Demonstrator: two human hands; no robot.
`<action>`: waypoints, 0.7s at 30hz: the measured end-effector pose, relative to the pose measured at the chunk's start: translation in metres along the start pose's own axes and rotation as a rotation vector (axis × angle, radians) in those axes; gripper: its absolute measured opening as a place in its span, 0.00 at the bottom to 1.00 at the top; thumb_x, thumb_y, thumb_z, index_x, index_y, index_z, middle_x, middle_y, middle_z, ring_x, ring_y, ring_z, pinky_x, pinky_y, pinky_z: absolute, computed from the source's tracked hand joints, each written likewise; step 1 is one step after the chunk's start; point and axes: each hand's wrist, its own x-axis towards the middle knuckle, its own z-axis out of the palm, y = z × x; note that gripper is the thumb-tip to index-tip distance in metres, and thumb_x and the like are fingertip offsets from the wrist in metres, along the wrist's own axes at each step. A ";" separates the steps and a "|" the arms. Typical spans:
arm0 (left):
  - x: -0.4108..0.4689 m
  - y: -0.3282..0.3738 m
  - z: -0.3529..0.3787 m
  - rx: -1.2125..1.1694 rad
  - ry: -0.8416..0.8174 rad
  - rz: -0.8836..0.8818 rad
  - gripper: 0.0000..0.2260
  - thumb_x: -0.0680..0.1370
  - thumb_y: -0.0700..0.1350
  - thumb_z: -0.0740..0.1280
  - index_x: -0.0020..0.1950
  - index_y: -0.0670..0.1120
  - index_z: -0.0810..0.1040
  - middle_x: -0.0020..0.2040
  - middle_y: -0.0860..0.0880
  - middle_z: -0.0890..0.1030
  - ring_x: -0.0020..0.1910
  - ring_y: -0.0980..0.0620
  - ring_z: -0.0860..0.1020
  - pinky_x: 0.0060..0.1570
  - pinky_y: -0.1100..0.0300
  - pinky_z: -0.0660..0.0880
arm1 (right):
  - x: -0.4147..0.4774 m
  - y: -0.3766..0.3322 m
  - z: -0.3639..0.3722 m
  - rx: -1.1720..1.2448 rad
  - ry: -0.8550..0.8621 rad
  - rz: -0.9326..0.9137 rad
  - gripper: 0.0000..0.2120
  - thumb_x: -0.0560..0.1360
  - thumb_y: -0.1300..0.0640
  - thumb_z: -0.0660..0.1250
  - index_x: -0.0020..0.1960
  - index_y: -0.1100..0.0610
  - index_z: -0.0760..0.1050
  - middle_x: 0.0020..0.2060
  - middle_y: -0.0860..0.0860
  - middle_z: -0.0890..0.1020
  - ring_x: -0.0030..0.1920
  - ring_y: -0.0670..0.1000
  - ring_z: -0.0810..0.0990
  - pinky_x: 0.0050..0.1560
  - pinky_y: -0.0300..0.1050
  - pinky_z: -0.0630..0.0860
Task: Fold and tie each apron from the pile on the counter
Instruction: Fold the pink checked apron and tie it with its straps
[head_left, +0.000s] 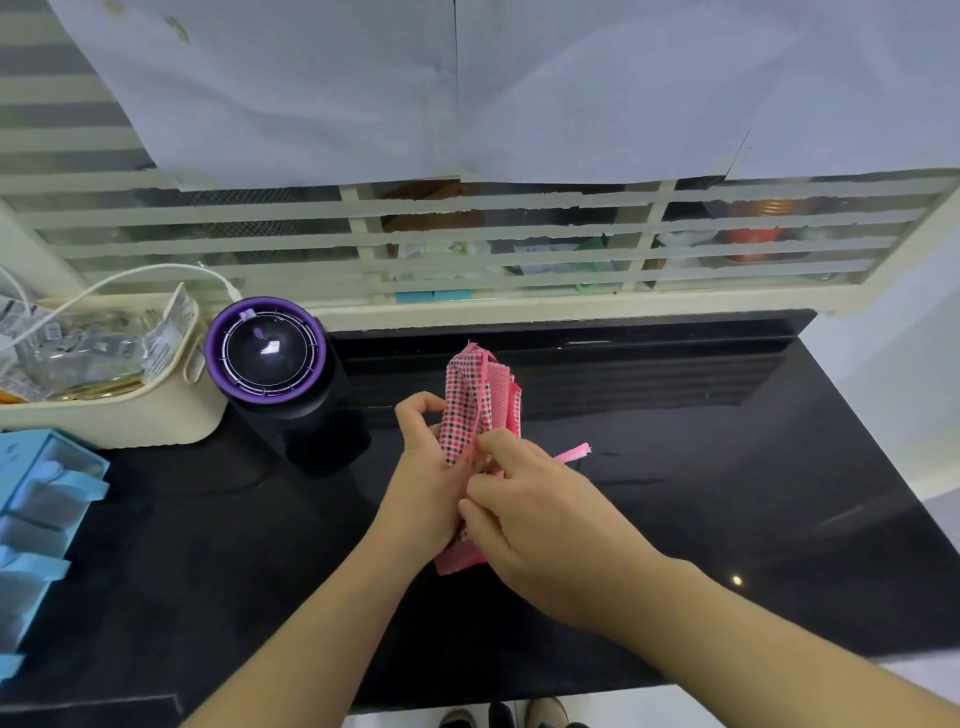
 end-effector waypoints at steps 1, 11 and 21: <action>0.001 -0.003 -0.002 0.068 -0.016 0.023 0.12 0.79 0.39 0.64 0.55 0.52 0.64 0.39 0.50 0.79 0.32 0.60 0.77 0.34 0.68 0.74 | 0.001 0.003 0.000 -0.002 -0.022 0.010 0.21 0.79 0.48 0.46 0.43 0.55 0.75 0.49 0.48 0.72 0.44 0.47 0.71 0.47 0.43 0.72; 0.004 0.004 0.000 -0.092 -0.077 -0.179 0.13 0.81 0.51 0.59 0.47 0.52 0.83 0.44 0.52 0.85 0.42 0.55 0.83 0.48 0.59 0.78 | -0.007 0.000 -0.001 -0.286 0.002 -0.125 0.16 0.78 0.51 0.55 0.37 0.50 0.76 0.34 0.46 0.77 0.32 0.48 0.73 0.31 0.44 0.74; 0.002 0.002 -0.007 0.197 -0.105 0.105 0.14 0.80 0.38 0.62 0.53 0.59 0.76 0.48 0.60 0.81 0.45 0.68 0.79 0.44 0.74 0.74 | 0.002 0.008 -0.035 -0.126 -0.272 0.042 0.18 0.81 0.44 0.52 0.43 0.54 0.72 0.43 0.50 0.80 0.45 0.53 0.77 0.48 0.49 0.75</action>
